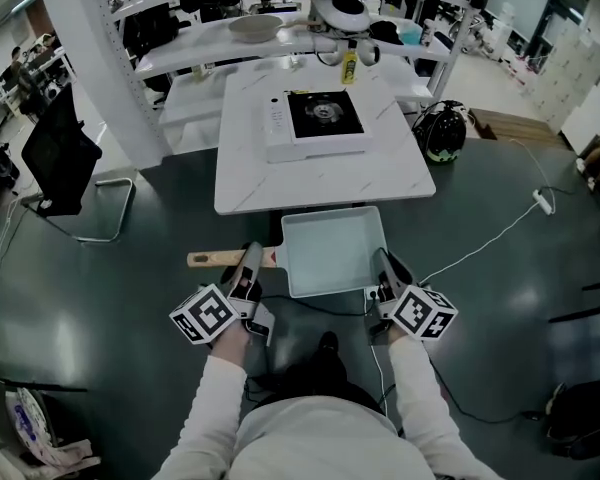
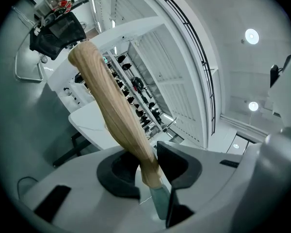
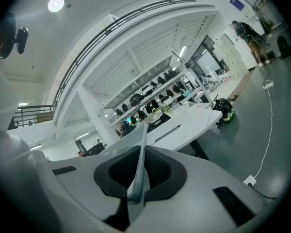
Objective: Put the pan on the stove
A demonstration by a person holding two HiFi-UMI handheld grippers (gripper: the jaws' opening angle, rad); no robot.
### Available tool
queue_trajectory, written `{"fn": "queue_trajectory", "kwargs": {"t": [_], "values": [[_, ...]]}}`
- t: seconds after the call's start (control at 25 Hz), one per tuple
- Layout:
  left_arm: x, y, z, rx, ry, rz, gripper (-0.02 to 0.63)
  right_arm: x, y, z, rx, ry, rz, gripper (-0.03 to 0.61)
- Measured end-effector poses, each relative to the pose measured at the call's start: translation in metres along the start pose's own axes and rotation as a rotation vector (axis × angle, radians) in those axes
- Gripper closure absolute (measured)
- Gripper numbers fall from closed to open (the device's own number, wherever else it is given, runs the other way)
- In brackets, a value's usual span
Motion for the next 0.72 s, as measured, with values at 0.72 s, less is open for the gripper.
{"fn": "queue_trajectory", "kwargs": {"t": [0.72], "values": [[-0.145,-0.017,-0.017,-0.002,-0.026,0.038,0.489,-0.124,-0.092,0.062,0.042,-0.052,-0.032,0.532]]}}
Point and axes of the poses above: the fingertips, and each gripper's own axes: x backward along the fingers, z to its right, y out of its underside, the point moved 10 cm from there along x, backward along the fingers, and after that the axes turned 6 degrees about y, right-handed, at the moved point
